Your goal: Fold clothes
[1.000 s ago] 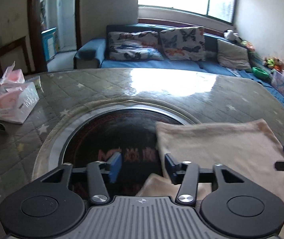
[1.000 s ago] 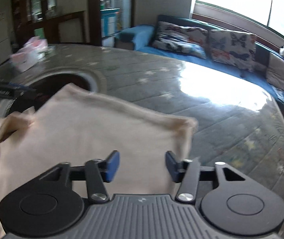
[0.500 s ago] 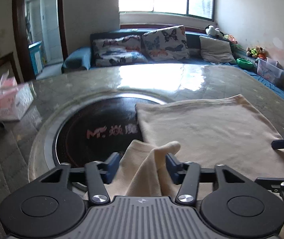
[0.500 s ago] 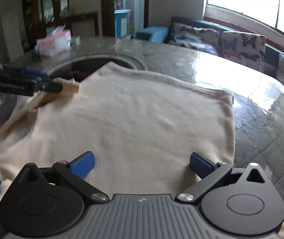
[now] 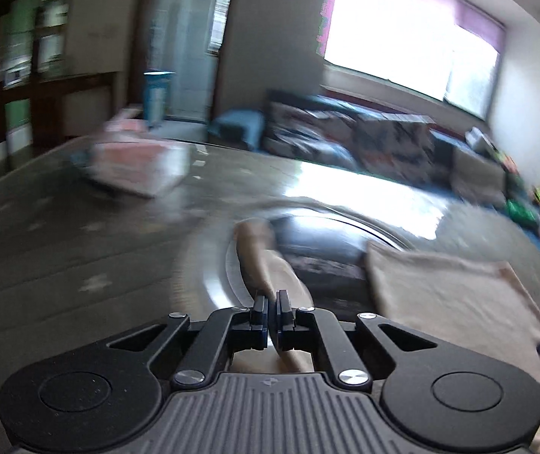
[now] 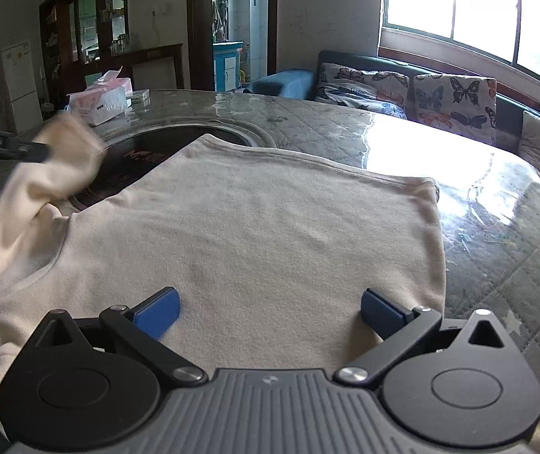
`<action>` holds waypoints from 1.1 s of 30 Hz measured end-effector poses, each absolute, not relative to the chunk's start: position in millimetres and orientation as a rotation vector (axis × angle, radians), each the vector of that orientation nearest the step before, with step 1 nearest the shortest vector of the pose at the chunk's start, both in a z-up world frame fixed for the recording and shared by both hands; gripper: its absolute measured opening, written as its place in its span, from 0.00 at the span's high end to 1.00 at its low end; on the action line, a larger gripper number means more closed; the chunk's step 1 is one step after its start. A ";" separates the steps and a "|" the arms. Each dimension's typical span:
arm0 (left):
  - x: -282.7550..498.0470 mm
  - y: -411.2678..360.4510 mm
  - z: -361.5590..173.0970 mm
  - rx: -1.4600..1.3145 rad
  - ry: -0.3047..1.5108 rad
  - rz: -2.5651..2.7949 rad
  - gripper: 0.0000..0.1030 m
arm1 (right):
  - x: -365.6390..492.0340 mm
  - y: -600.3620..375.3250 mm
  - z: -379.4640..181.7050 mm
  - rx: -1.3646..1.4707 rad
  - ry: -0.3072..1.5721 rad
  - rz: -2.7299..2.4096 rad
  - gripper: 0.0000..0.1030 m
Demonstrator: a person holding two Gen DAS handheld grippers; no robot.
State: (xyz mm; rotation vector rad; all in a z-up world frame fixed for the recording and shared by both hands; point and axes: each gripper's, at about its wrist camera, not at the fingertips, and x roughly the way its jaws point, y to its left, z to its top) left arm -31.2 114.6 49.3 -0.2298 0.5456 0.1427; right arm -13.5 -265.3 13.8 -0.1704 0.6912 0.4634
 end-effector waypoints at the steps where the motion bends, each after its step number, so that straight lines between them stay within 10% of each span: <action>1: -40.8 122.6 48.7 -0.249 0.535 0.172 0.96 | -13.9 -265.6 13.7 -0.170 0.691 0.464 0.00; 11: -93.6 170.0 21.9 -0.356 0.626 0.362 0.90 | -14.4 -265.3 13.0 -0.168 0.690 0.464 0.00; 15: -96.7 169.4 30.6 -0.332 0.613 0.435 0.58 | -14.4 -265.3 13.2 -0.167 0.690 0.464 0.00; 33: -37.1 139.7 19.6 -0.087 0.677 0.239 0.55 | -14.6 -265.8 13.6 -0.159 0.691 0.467 0.00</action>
